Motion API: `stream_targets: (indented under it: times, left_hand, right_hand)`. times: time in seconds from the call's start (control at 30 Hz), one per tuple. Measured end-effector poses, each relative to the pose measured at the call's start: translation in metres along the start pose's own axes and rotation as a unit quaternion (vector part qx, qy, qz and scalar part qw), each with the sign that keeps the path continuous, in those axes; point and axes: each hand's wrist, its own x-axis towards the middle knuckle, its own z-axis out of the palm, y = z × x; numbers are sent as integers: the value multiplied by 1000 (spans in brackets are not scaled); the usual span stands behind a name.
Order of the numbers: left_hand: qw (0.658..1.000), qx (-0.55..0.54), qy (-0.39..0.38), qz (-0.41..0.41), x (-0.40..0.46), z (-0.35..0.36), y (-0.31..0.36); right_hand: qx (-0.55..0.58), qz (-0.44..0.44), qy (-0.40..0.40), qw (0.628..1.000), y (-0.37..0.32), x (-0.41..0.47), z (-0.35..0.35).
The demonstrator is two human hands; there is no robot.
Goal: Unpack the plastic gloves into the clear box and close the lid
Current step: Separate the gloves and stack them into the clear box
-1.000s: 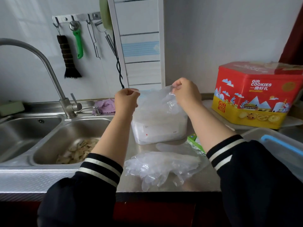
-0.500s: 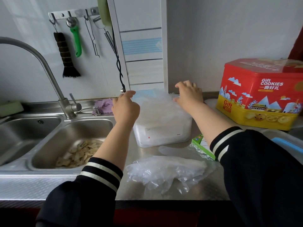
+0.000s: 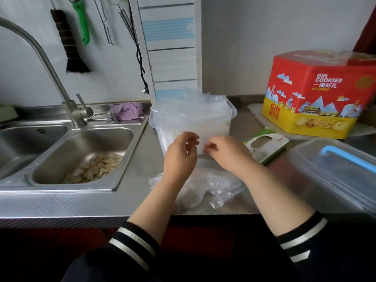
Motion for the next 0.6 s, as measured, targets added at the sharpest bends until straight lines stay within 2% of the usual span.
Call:
stream_targets:
  times: [0.07,0.2,0.3,0.5,0.6]
  left_hand:
    - [999,30,-22,-13,-7,5,-10]
    - [995,82,-48,-1,-11,6,-20]
    - [994,92,-59,-2,-12,7,-19]
    - [989,113,-76,51,-15,9,-24]
    - [987,127,-87,38,-14,8,-24]
  right_hand:
    - [-89,10,-63,994,8,-2,15]
    - [-120,50,-111,985,10,-6,27]
    - [-108,66,-90,988,10,-10,30]
    - [-103,66,-13,992,10,-19,32]
    - [-92,39,58,993,15,-20,31]
